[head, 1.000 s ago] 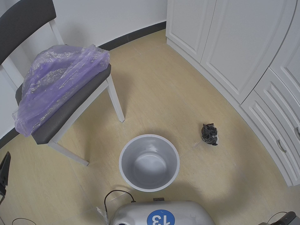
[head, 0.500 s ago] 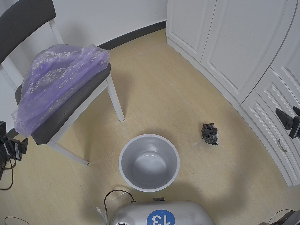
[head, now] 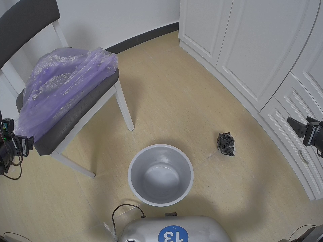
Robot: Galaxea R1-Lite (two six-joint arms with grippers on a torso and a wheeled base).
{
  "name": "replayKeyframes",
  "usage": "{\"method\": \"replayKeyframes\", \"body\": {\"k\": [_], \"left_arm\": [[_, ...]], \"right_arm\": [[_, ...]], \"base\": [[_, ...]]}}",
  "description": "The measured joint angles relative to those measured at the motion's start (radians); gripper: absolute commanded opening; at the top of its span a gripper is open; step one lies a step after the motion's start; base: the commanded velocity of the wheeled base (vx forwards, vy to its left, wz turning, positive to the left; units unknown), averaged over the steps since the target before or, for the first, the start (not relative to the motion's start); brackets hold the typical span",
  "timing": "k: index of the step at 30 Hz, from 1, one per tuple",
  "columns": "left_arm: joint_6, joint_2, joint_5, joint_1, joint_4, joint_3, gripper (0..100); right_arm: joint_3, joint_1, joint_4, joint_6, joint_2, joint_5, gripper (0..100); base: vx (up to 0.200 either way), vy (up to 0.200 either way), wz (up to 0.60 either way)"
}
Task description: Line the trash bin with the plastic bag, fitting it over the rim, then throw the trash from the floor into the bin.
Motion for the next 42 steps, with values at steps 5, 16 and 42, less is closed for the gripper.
{"method": "replayKeyframes", "body": {"k": [5,16,42], "left_arm": [[-0.004,0.031,-0.002,0.016,-0.057,-0.004,100],[-0.007,0.062,-0.048,0.062,-0.084,-0.019,0],[-0.103,-0.123,-0.167,-0.101,-0.054,-0.098,0]], "right_arm": [[0.000,0.000,-0.001,0.006,0.005,0.000,100],[-0.001,-0.001,-0.010,0.013,0.009,-0.001,100],[-0.060,0.257,-0.093,0.157,0.050,-0.123,100]], "base": [[0.000,0.000,0.00],[0.000,0.000,0.00],[0.000,0.000,0.00]]}}
